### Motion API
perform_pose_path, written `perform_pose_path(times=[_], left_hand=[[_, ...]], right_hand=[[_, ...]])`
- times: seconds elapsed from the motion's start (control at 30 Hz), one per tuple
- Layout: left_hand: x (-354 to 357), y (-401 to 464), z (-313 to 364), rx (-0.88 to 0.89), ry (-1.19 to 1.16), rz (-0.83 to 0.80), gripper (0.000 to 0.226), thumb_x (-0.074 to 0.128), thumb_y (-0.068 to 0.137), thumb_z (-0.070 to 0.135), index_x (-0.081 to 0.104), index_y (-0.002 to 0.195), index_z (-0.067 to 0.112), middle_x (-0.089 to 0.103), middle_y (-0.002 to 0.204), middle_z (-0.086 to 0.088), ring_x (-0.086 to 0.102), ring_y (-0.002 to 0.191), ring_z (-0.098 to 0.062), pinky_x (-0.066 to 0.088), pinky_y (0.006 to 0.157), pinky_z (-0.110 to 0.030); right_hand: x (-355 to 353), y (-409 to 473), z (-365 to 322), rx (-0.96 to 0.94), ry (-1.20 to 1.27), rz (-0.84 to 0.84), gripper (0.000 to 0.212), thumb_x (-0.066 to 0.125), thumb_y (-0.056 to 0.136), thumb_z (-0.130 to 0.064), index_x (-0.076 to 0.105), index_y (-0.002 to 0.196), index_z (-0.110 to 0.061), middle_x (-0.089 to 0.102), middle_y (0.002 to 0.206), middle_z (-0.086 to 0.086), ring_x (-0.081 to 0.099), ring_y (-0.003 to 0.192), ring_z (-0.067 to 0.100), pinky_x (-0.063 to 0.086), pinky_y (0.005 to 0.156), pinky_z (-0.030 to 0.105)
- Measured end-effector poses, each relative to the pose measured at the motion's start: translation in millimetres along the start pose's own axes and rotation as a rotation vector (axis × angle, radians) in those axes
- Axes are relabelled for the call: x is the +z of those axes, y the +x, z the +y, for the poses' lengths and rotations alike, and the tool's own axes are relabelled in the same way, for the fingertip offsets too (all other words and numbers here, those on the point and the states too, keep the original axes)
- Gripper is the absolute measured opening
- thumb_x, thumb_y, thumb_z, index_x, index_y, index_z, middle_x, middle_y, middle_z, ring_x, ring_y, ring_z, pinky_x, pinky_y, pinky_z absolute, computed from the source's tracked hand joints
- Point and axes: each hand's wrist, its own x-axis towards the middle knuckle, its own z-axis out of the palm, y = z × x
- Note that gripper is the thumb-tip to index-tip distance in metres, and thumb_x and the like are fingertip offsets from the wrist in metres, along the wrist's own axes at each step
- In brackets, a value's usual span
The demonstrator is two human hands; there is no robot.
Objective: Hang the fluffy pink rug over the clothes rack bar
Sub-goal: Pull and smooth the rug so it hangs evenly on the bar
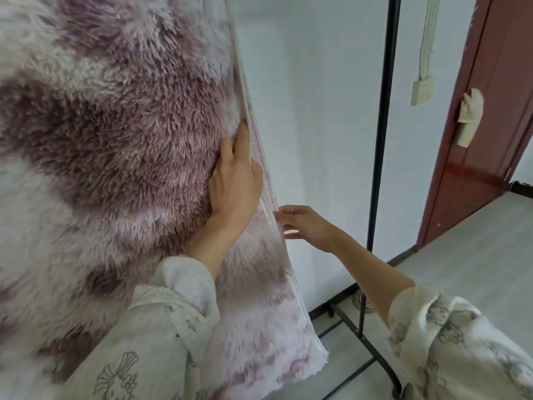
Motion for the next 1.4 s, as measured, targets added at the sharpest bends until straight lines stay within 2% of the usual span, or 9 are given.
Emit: perform_pose_path(times=[0.37,0.57,0.73,0.83,1.0,1.1,1.2,1.3,1.4], left_hand=[[49.6,-88.8,-19.9,-0.099,0.093,-0.1,0.065,0.061,0.075,0.011,0.035,0.135,0.008,0.049,0.115,-0.016,0.058,0.1,-0.036,0.051,0.059,-0.038],[97.9,-168.4,-38.0,-0.355,0.047,-0.44,0.06,0.053,0.089,0.023,0.027,0.139,0.003,0.045,0.135,-0.017,0.052,0.117,-0.032,0.05,0.082,-0.039],[135.0,-216.4,-56.7,-0.408,0.023,-0.599,0.058,0.051,0.089,0.021,0.026,0.137,0.0,0.047,0.135,-0.016,0.054,0.116,-0.033,0.053,0.079,-0.042],[145.6,-241.3,-69.5,-0.376,0.037,-0.666,0.058,0.051,0.09,0.021,0.026,0.138,0.0,0.054,0.124,-0.018,0.062,0.097,-0.032,0.056,0.069,-0.039],[161.9,-291.4,-89.5,-0.483,-0.021,-0.809,0.055,0.047,0.092,0.015,0.025,0.14,0.0,0.054,0.125,-0.02,0.061,0.1,-0.038,0.052,0.081,-0.044],[178.0,-323.4,-104.4,-0.575,-0.117,-0.907,0.033,0.045,0.091,0.01,0.045,0.123,0.0,0.063,0.102,-0.017,0.063,0.094,-0.035,0.053,0.081,-0.042],[196.2,-356.7,-115.8,-0.665,-0.156,-1.012,0.013,0.043,0.092,0.007,0.05,0.097,-0.002,0.056,0.078,-0.013,0.061,0.076,-0.033,0.049,0.067,-0.037],[214.3,-388.1,-121.3,-0.698,-0.168,-1.147,0.028,0.04,0.094,0.009,0.047,0.117,-0.005,0.062,0.099,-0.018,0.062,0.095,-0.035,0.052,0.081,-0.038],[230.5,-413.3,-119.7,-0.747,-0.218,-1.286,0.054,0.036,0.095,0.01,0.017,0.145,0.009,0.053,0.13,-0.021,0.058,0.11,-0.038,0.049,0.084,-0.036]], right_hand=[[-7.4,-17.4,66.9,0.241,-0.147,-0.104,0.05,0.051,0.089,-0.051,0.059,0.123,-0.015,0.061,0.126,0.004,0.056,0.116,0.023,0.04,0.103,0.038],[-12.9,-35.0,125.9,0.384,-0.247,-0.13,0.039,0.052,0.093,-0.039,0.057,0.125,-0.016,0.062,0.123,-0.001,0.059,0.111,0.013,0.038,0.107,0.04],[-7.4,-25.3,171.5,0.408,-0.401,-0.188,0.049,0.051,0.094,-0.034,0.045,0.138,-0.014,0.05,0.14,0.004,0.054,0.119,0.016,0.038,0.108,0.034],[2.8,-17.0,197.8,0.415,-0.497,-0.196,0.056,0.052,0.092,-0.04,0.044,0.139,-0.012,0.046,0.143,0.006,0.047,0.128,0.022,0.036,0.11,0.036],[19.1,-17.8,258.3,0.455,-0.61,-0.154,0.05,0.052,0.092,-0.041,0.055,0.13,-0.008,0.058,0.13,0.009,0.055,0.119,0.026,0.044,0.102,0.036],[21.1,-23.8,292.2,0.494,-0.662,-0.113,0.046,0.048,0.094,-0.038,0.061,0.116,0.0,0.065,0.116,0.014,0.061,0.109,0.029,0.048,0.09,0.033],[20.6,-33.7,319.6,0.494,-0.703,-0.09,0.043,0.042,0.098,-0.036,0.06,0.118,-0.002,0.065,0.119,0.011,0.061,0.107,0.025,0.047,0.091,0.032],[19.3,-41.4,346.5,0.521,-0.778,-0.103,0.042,0.04,0.098,-0.038,0.064,0.104,-0.004,0.067,0.094,0.009,0.06,0.08,0.019,0.047,0.069,0.024],[19.1,-46.9,380.4,0.614,-0.824,-0.082,0.045,0.038,0.098,-0.039,0.051,0.066,-0.011,0.05,0.065,0.0,0.046,0.058,0.013,0.034,0.053,0.021]])
